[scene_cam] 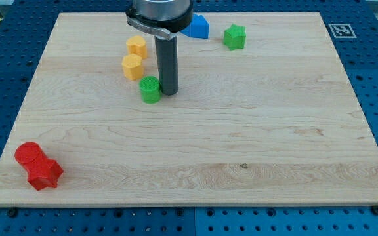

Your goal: Drag the green circle to the bottom of the yellow hexagon

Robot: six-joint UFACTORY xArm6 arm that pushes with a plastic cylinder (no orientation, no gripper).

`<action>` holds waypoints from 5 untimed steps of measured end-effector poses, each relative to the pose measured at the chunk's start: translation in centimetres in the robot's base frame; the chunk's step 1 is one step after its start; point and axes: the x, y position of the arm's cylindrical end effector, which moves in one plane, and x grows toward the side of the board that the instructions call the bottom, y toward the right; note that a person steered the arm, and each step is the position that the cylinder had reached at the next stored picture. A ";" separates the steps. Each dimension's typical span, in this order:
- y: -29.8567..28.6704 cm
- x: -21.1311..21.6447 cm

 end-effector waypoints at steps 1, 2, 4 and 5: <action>0.8 0.0; 0.9 0.0; 0.3 0.0; -1.5 0.0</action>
